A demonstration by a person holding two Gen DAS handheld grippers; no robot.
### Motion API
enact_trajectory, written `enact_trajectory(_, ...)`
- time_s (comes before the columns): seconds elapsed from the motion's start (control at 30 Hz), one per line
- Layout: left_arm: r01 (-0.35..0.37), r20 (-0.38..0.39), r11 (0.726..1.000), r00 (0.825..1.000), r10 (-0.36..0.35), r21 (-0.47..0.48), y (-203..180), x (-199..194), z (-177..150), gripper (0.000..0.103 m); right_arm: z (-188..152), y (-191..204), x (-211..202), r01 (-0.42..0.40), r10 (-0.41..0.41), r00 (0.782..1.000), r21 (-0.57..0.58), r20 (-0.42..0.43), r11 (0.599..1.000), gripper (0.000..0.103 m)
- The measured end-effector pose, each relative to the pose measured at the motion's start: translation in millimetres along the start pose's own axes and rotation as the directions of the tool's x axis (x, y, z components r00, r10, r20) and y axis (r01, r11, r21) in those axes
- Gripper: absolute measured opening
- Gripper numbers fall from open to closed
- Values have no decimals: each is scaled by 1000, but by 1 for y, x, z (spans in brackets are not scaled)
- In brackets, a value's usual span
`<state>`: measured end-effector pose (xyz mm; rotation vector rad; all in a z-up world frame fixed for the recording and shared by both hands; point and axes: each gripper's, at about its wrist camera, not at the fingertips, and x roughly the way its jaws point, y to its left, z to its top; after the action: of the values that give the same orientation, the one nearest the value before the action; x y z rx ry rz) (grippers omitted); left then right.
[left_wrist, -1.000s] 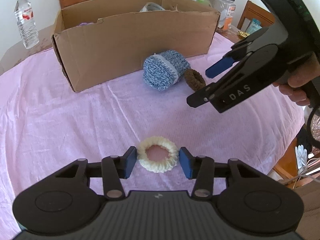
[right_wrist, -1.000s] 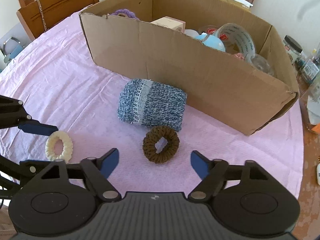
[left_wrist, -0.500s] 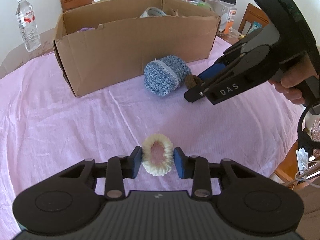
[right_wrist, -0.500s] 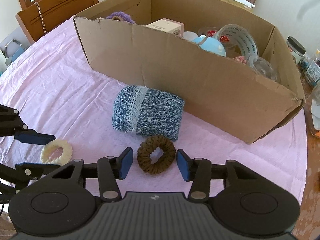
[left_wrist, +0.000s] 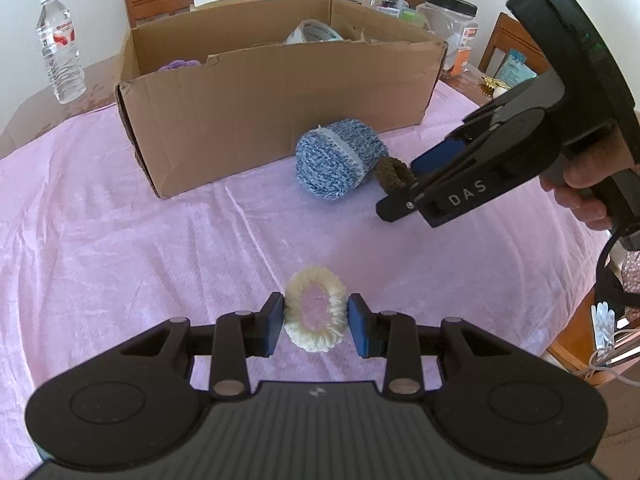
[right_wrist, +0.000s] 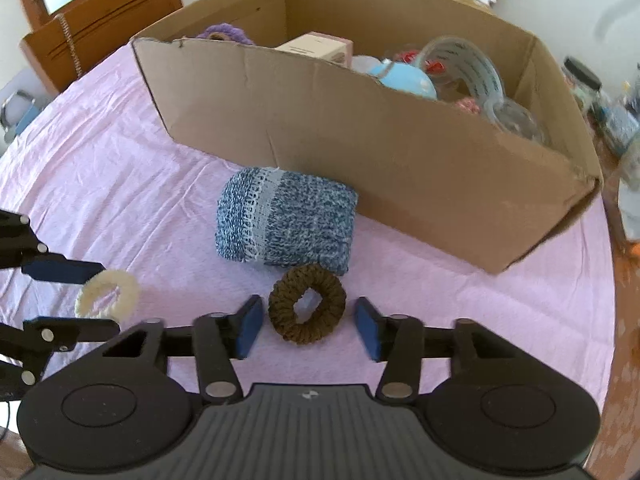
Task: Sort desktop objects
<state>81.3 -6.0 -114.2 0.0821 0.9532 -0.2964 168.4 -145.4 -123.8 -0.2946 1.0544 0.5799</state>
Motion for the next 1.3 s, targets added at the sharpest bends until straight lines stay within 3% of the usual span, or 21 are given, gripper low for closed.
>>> enact_trajectory(0.1,-4,-1,1000,1000,4,-3,1,0,-1,34,-3,1,0,18,-18,1000,11,-23,1000,74)
enact_trajectory(0.17,-2,-4,1000,1000,2,-6,2,1,-1,34,-6,1,1,28,-27,999,25,-46,999,90)
enact_trajectory(0.27,2,-5,1000,1000,-2,-3,2,2,0,34,-10,1,5,34,-31,997,44,-76,998,103)
enact_trajectory(0.4,2,-12,1000,1000,-2,3,1,4,-1,34,-8,7,7,42,-43,994,-6,-101,999,103)
enact_trajectory(0.97,2,-12,1000,1000,-2,-9,4,6,-2,36,-7,7,10,64,-60,991,32,-117,997,103)
enact_trajectory(1.13,2,-9,1000,1000,-2,-15,3,6,-2,36,5,6,16,79,-69,983,53,-171,995,103)
enact_trajectory(1.3,3,-9,1000,1000,-3,-8,2,6,-3,37,8,15,13,104,-105,988,-10,-114,995,103)
